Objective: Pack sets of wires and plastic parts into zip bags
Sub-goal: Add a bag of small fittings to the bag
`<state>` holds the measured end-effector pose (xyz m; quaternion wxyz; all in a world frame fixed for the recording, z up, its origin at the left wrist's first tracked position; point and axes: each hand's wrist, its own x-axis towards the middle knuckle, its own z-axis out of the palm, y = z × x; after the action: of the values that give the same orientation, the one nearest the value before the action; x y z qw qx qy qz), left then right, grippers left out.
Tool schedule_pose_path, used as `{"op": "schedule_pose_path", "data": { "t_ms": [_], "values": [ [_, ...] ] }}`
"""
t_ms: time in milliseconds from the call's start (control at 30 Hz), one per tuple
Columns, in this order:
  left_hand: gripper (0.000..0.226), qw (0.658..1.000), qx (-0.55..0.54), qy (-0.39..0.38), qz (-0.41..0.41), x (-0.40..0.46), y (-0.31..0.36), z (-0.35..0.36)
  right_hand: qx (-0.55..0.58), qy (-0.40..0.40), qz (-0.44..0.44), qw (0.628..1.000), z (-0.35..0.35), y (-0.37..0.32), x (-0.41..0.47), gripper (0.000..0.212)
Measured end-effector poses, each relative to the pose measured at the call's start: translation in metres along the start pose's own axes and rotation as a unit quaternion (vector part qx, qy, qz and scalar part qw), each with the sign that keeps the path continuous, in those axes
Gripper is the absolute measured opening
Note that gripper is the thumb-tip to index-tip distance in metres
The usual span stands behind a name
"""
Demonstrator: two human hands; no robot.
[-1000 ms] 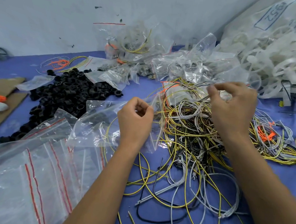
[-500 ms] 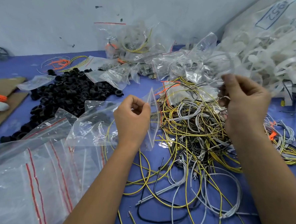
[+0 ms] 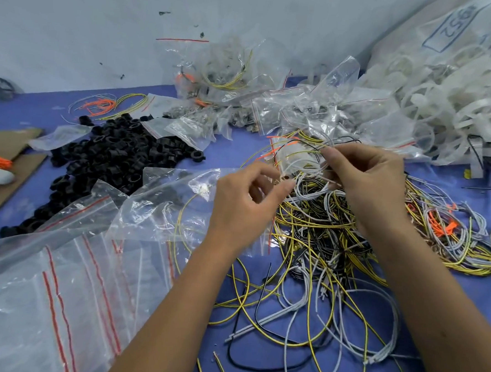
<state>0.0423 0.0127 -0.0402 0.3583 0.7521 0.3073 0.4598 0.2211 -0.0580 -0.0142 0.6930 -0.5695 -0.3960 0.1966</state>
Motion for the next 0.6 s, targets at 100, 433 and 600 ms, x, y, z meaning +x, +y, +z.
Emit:
{"op": "schedule_pose_path", "data": {
  "t_ms": [100, 433, 600],
  "values": [
    [0.012, 1.000, -0.018, 0.002, -0.002, -0.0006, 0.0002, 0.0038, 0.007, -0.045, 0.003, 0.999, 0.0015, 0.0003, -0.0010, 0.002],
    [0.018, 0.973, -0.225, -0.009, -0.051, 0.0048, 0.0028, -0.0026, 0.027, -0.152, 0.052, 0.987, 0.0057, 0.0022, -0.0039, 0.013],
    [0.014, 0.973, -0.224, -0.008, -0.060, 0.0035, 0.0025, 0.0026, -0.021, -0.092, 0.028, 0.995, 0.0021, 0.0028, -0.0021, 0.011]
  ]
}}
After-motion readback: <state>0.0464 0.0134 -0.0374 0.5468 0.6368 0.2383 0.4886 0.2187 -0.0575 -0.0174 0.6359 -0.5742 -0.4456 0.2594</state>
